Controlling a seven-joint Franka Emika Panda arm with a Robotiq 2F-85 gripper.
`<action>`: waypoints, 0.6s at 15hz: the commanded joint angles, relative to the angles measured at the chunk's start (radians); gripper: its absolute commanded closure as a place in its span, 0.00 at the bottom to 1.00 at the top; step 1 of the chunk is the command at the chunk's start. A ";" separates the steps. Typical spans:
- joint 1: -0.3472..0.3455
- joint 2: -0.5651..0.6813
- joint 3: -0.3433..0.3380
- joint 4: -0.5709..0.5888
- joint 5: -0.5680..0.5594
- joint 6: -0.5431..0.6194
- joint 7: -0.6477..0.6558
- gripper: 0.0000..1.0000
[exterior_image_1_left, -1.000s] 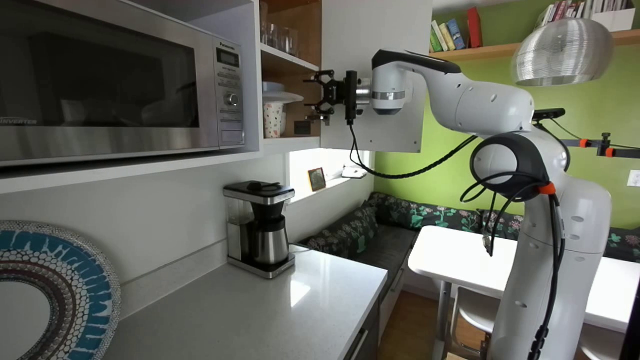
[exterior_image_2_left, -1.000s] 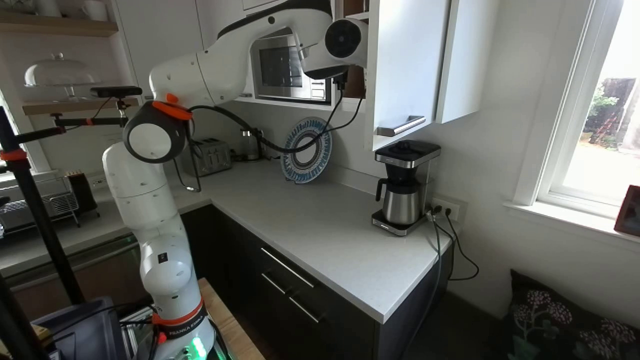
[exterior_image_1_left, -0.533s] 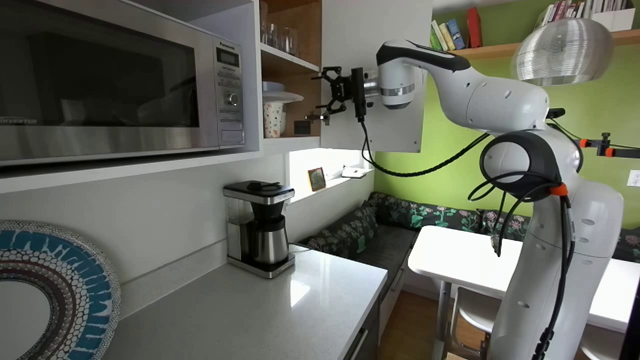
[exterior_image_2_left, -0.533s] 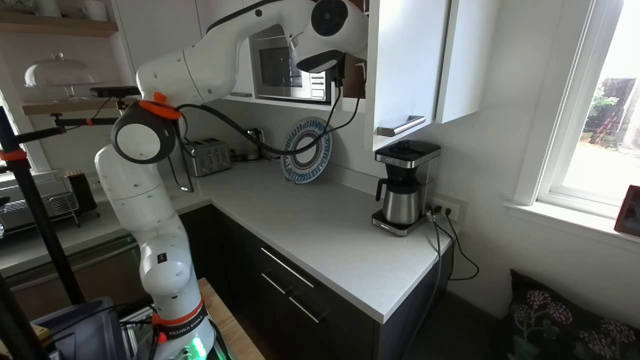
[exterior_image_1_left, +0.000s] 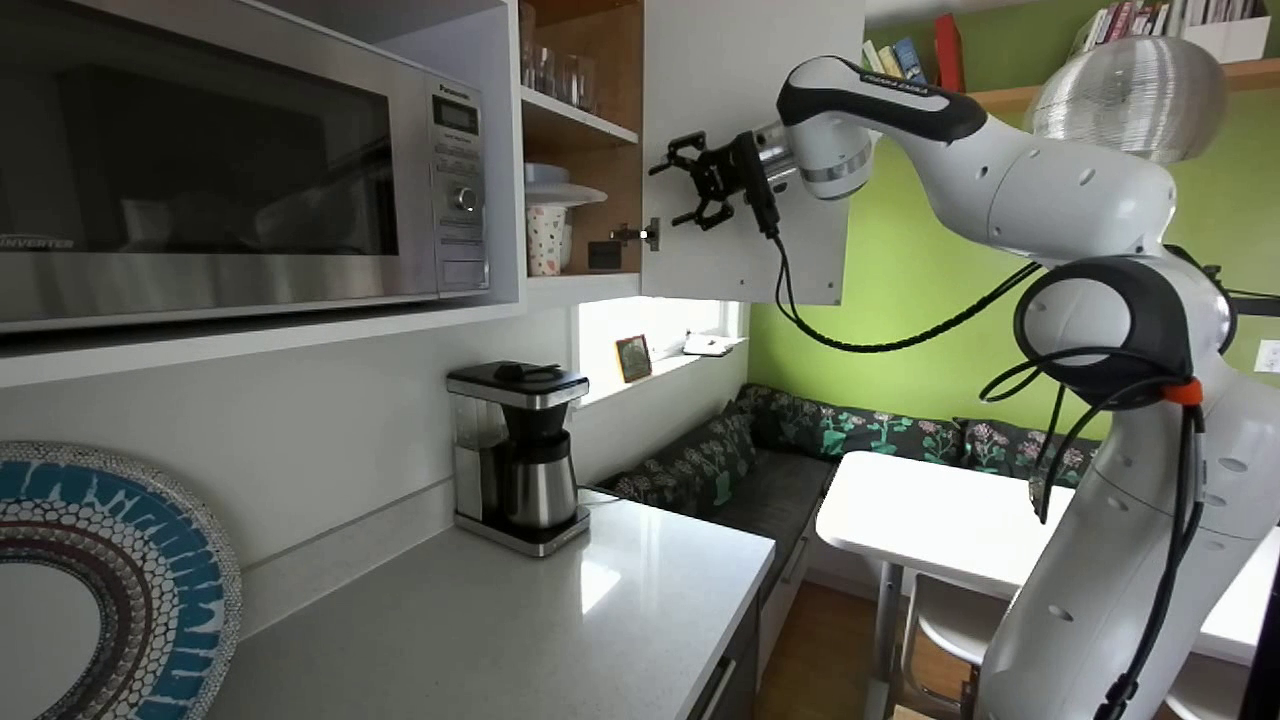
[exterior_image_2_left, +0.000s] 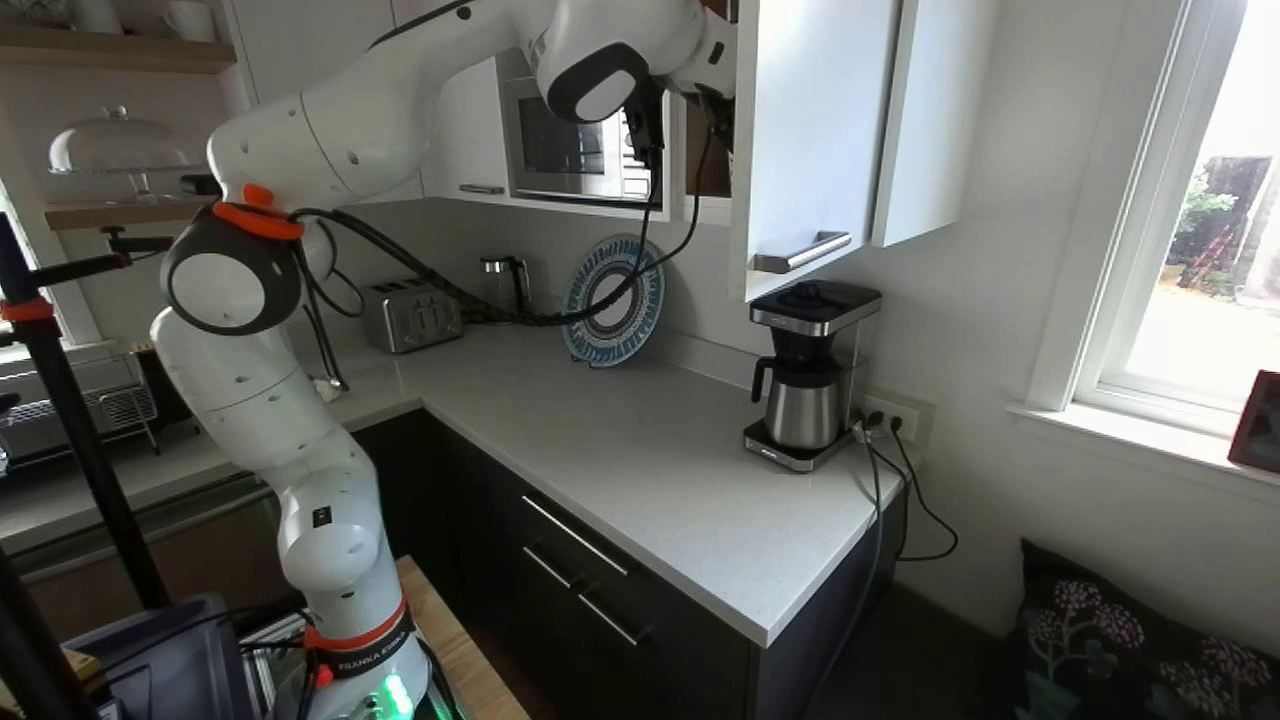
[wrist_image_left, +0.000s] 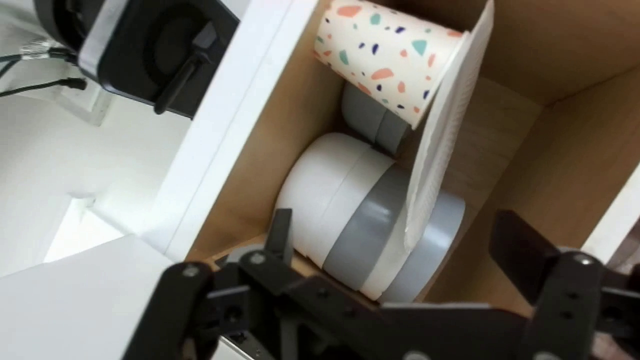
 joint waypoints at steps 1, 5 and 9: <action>0.002 -0.111 -0.002 -0.080 -0.162 -0.130 -0.049 0.00; 0.022 -0.186 -0.027 -0.065 -0.290 -0.342 -0.136 0.00; 0.041 -0.191 -0.045 -0.020 -0.323 -0.408 -0.180 0.00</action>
